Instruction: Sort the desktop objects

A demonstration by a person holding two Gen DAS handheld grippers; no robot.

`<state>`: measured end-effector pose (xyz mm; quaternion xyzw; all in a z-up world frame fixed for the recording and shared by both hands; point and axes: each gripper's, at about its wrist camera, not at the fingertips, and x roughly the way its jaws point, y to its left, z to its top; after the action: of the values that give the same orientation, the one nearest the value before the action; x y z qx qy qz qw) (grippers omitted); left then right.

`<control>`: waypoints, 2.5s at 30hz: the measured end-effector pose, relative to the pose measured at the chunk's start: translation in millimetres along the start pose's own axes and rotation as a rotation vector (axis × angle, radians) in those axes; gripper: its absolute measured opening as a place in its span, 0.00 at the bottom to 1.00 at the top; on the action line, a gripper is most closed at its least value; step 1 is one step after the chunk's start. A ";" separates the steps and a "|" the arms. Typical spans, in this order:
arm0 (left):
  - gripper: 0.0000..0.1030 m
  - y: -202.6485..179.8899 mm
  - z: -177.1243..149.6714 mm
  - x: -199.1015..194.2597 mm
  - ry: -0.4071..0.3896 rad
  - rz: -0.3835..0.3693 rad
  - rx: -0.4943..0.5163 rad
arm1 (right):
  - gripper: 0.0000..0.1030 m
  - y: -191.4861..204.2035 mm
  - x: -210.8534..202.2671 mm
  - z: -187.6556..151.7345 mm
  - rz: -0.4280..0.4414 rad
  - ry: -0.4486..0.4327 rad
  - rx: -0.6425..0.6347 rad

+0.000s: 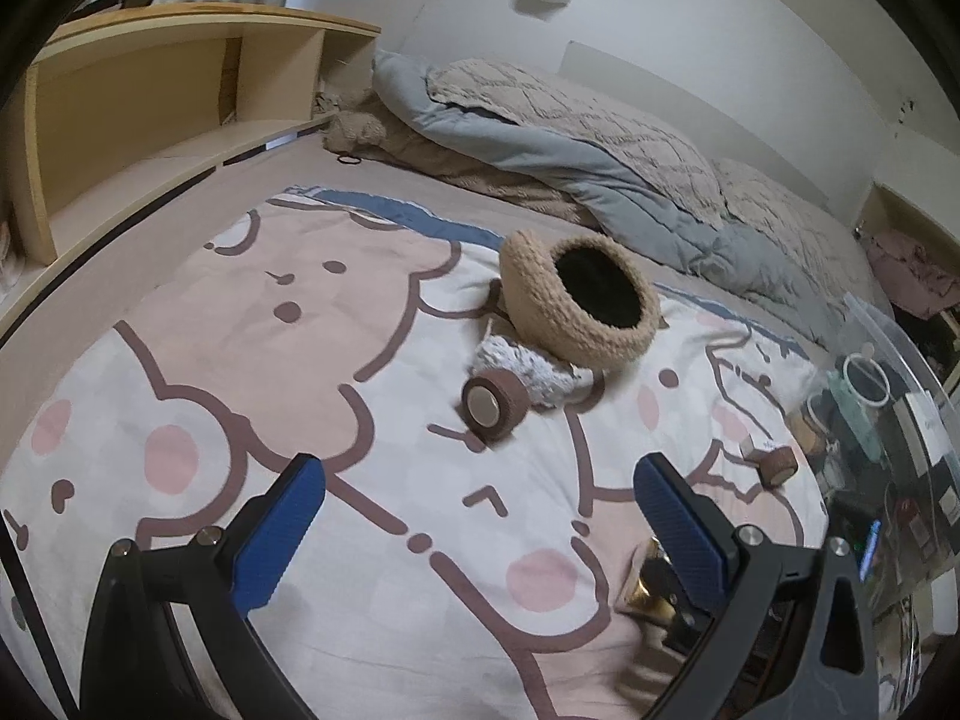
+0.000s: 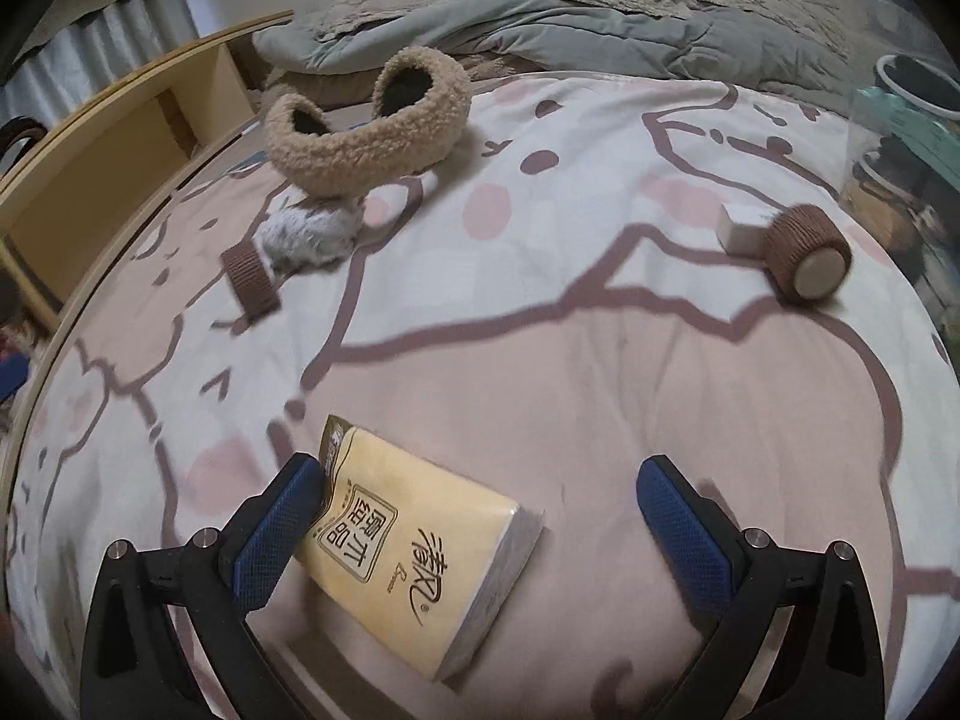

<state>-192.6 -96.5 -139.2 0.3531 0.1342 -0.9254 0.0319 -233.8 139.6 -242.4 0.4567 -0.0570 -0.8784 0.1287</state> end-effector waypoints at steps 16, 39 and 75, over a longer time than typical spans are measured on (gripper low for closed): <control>1.00 -13.3 -8.8 15.3 0.047 -0.009 0.032 | 0.70 -70.7 -41.4 97.2 -0.112 -0.184 -0.043; 1.00 -70.5 -43.6 44.9 0.136 -0.145 0.118 | 0.31 -145.4 -52.8 31.4 -0.124 -0.177 0.188; 1.00 -127.8 -101.0 96.0 0.254 -0.177 0.304 | 0.43 -133.1 -7.2 41.7 -0.172 -0.125 0.091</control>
<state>-218.9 57.3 -246.1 0.4544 0.0264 -0.8823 -0.1201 -287.1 268.7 -241.7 0.4097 -0.0652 -0.9095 0.0281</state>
